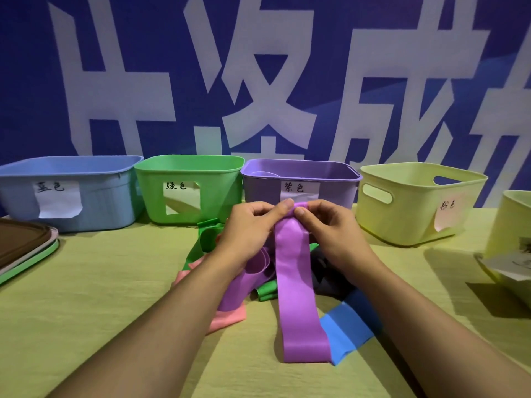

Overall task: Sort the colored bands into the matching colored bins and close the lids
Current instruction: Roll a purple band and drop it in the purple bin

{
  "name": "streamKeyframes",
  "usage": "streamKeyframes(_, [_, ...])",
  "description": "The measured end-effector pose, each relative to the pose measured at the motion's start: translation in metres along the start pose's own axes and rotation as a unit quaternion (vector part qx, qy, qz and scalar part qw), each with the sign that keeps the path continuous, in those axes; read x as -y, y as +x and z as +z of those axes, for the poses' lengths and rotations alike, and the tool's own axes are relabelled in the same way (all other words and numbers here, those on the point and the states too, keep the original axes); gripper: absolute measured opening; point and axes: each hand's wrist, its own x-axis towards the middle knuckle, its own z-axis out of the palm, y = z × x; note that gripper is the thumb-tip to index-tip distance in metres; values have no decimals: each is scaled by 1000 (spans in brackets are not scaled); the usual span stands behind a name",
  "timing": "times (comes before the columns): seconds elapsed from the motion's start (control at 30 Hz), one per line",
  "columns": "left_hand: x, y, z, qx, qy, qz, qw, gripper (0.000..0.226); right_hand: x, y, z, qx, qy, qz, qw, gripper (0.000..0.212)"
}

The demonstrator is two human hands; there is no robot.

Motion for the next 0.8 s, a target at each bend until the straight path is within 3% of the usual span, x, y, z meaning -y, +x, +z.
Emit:
streamKeyframes(0.1, [-4,-1,1,11,-36,1,999,24,2,-1,2,-3,16,8,1000,13])
streamKeyframes(0.2, [-7,-3,3,31,-92,-7,995,19,3,-1,2,-9,30,21,999,15])
streamKeyframes(0.33, [-7,-4,4,39,-125,-1,991,22,9,-2,2,-24,36,70,997,40])
streamKeyframes(0.47, [-7,-5,6,44,-114,16,992,8,11,-3,1,-35,4,87,996,53])
streamKeyframes(0.8, [-4,-3,4,42,-108,34,993,19,8,-3,1,-40,32,43,998,26])
